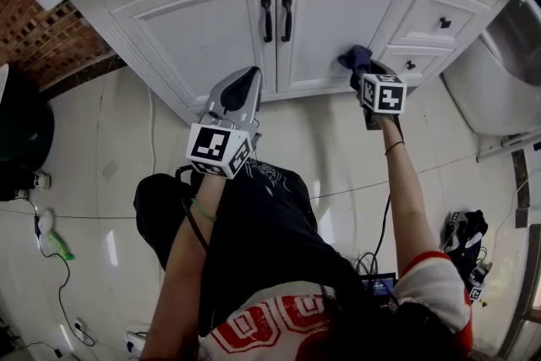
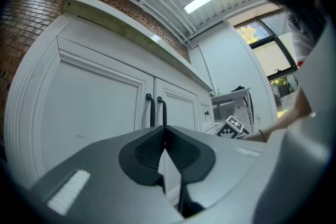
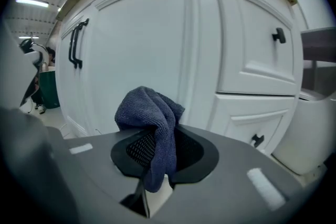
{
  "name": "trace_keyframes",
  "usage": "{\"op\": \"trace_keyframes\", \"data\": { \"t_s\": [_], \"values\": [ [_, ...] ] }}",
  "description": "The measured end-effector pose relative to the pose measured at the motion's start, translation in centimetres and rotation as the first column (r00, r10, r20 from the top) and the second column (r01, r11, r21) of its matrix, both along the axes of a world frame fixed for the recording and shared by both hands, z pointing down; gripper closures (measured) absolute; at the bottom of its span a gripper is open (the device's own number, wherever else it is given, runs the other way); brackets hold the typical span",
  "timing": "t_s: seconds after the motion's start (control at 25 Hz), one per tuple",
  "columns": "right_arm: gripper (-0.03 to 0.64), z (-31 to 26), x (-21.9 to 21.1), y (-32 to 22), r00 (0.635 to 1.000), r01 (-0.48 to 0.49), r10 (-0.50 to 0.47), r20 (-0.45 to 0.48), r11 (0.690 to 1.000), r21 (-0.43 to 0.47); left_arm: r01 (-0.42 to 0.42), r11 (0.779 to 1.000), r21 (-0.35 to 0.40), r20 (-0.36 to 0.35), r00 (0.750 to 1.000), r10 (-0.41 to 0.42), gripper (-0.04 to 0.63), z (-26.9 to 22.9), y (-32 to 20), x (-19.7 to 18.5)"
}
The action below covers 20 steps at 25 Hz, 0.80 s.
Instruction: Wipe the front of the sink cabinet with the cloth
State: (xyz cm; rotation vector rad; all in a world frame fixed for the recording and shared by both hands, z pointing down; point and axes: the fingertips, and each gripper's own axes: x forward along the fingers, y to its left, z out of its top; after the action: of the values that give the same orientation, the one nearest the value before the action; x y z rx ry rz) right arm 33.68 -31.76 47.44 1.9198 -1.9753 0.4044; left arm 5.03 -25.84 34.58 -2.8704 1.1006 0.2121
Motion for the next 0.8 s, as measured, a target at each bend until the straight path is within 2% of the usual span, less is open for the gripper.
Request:
{"op": "trace_keyframes", "data": {
  "t_s": [0.2,0.36,0.52,0.64,0.8],
  "values": [
    [0.538,-0.1,6.7,1.5,0.991,-0.136,0.136,-0.010,0.991,-0.013,-0.006,1.000,0.001,0.008,1.000,0.006,0.595,0.0,0.0,0.2],
    [0.538,0.7,8.2,2.4,0.984,-0.175,0.175,0.024,0.984,-0.026,-0.008,1.000,0.000,0.008,1.000,0.008,0.595,0.1,0.1,0.2],
    [0.538,2.7,3.8,2.4,0.996,-0.083,0.085,0.037,0.995,-0.052,-0.008,1.000,0.002,0.013,1.000,0.008,0.595,0.1,0.0,0.3],
    [0.538,4.4,-2.1,1.9,0.998,0.033,-0.029,0.051,0.997,-0.070,-0.010,1.000,-0.001,0.018,1.000,0.010,0.595,0.1,0.1,0.5],
    [0.538,5.8,-10.7,1.1,0.978,0.192,-0.184,0.095,0.978,-0.079,-0.008,1.000,-0.002,0.020,1.000,0.008,0.595,0.1,0.0,0.4]
  ]
}}
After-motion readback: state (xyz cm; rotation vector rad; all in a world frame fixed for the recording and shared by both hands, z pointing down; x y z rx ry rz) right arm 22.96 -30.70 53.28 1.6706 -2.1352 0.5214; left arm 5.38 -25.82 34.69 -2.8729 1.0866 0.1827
